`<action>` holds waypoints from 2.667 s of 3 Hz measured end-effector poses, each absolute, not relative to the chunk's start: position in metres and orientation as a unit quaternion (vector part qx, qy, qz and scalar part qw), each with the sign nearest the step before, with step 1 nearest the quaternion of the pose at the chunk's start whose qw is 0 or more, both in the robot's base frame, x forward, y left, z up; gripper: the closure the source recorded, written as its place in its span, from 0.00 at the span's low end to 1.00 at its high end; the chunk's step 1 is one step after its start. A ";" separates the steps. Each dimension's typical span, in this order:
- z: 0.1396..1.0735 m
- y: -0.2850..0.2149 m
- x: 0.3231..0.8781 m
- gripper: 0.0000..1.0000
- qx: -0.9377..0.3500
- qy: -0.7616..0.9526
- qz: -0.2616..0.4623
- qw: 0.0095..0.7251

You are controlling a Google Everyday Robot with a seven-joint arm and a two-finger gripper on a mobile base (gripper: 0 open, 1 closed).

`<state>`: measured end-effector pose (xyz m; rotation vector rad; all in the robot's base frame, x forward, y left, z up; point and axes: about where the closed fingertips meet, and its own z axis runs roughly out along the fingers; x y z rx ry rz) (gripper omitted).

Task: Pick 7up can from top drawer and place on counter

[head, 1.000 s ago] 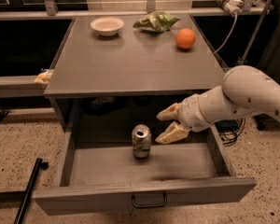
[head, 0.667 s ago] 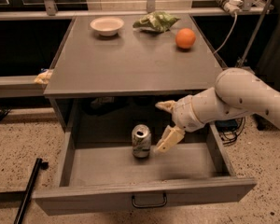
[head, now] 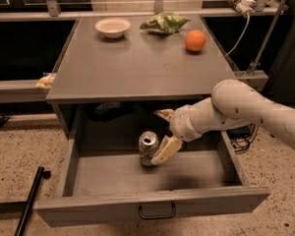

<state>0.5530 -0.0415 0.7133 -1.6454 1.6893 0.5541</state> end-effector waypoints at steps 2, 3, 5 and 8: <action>0.677 -0.029 0.554 0.16 -0.645 0.640 0.209 0.361; 0.664 -0.028 0.556 0.35 -0.650 0.635 0.200 0.365; 0.704 -0.050 0.548 0.82 -0.639 0.647 0.196 0.367; 0.875 -0.085 0.535 1.00 -0.634 0.660 0.172 0.365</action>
Offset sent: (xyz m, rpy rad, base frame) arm 0.0025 0.0135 -0.0583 0.0001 -0.0587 0.0277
